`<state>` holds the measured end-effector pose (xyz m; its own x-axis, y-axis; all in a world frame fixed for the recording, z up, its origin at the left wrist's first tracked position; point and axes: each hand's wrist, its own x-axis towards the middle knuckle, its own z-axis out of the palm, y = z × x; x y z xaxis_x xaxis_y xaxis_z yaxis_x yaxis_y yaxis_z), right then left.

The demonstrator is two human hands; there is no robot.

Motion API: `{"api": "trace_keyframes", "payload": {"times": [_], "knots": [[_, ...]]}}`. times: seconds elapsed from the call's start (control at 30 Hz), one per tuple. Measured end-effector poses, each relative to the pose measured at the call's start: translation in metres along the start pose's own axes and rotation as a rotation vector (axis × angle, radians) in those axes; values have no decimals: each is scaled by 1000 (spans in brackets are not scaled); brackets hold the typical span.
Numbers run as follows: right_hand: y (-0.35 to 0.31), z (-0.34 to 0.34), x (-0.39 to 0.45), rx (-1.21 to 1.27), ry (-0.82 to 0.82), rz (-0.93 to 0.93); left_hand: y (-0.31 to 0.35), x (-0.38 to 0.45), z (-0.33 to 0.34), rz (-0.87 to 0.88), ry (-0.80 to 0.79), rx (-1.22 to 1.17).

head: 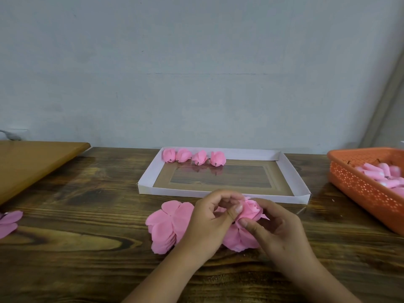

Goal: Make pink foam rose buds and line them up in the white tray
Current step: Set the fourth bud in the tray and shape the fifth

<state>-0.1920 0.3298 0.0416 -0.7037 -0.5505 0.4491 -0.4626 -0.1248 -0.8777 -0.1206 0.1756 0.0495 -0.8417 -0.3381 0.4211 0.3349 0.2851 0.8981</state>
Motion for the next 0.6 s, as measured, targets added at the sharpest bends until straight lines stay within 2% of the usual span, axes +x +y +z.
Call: {"api": "trace_keyframes", "payload": {"times": [0.17, 0.33, 0.47, 0.6], "knots": [[-1, 0, 0, -19, -21, -5, 0, 1, 1, -52, 36, -51], [-4, 1, 1, 71, 14, -5, 3, 0, 2, -199, -36, -125], [-5, 0, 3, 83, 16, 14, 4, 1, 1, -370, -88, -328], [-7, -1, 4, 65, 3, 8, 5, 1, 0, -428, -128, -435]]}}
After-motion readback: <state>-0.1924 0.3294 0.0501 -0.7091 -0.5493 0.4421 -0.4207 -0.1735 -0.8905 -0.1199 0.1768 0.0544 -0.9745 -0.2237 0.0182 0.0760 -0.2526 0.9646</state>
